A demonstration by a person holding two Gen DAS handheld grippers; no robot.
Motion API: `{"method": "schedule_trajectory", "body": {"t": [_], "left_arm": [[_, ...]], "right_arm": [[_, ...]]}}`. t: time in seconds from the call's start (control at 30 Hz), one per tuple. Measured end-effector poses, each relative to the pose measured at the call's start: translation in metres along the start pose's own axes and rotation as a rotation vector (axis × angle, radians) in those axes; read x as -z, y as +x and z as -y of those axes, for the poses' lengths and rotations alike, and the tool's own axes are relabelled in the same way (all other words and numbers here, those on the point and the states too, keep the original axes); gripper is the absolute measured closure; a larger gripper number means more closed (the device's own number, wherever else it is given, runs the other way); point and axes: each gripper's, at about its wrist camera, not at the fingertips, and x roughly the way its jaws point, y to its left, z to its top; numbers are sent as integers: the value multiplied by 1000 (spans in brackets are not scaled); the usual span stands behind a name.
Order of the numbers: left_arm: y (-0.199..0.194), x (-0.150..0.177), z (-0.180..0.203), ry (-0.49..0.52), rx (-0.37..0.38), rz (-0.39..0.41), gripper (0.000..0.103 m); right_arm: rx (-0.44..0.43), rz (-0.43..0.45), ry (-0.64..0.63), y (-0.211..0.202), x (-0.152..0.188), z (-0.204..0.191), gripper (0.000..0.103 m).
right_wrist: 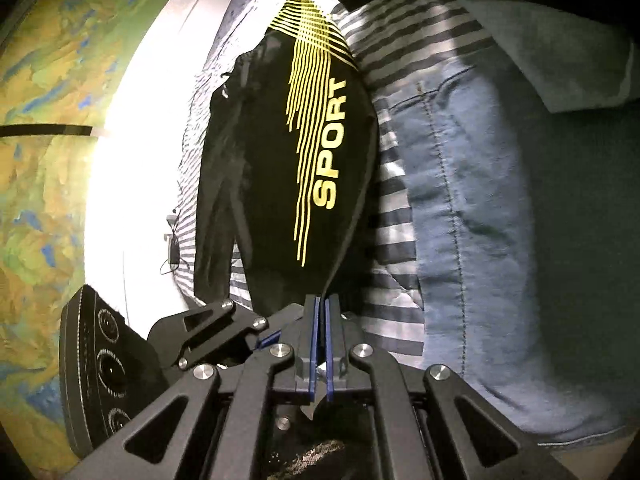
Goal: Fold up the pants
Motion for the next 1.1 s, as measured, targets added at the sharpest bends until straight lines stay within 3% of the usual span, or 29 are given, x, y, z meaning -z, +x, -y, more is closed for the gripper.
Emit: {"method": "schedule_trajectory", "body": {"t": [0.07, 0.2, 0.33, 0.43, 0.63, 0.77, 0.83, 0.87, 0.9, 1.1], "left_arm": [[-8, 1, -6, -10, -6, 1, 98], [-32, 6, -21, -31, -1, 16, 99], [-65, 13, -50, -77, -5, 43, 99], [-82, 17, -72, -121, -1, 62, 99], [-95, 31, -101, -173, 33, 65, 99], [-101, 42, -117, -194, 50, 57, 99], [-106, 47, -125, -205, 53, 60, 99], [-109, 50, -131, -209, 49, 63, 99], [-112, 52, -137, -218, 46, 65, 99], [-146, 82, -194, -318, 34, 86, 99]], "right_arm": [[-7, 3, -14, -2, -3, -5, 97], [19, 88, -37, -18, -31, -17, 94], [96, 203, -68, -26, -82, -36, 71], [158, 221, -118, -10, -132, -55, 64], [293, 209, -125, 38, -224, -80, 64], [431, 202, -128, 65, -254, -85, 64], [478, 177, -113, 80, -262, -82, 68], [496, 170, -109, 87, -265, -83, 77], [508, 163, -111, 92, -266, -85, 100], [477, 227, -186, 98, -267, -143, 101]]}}
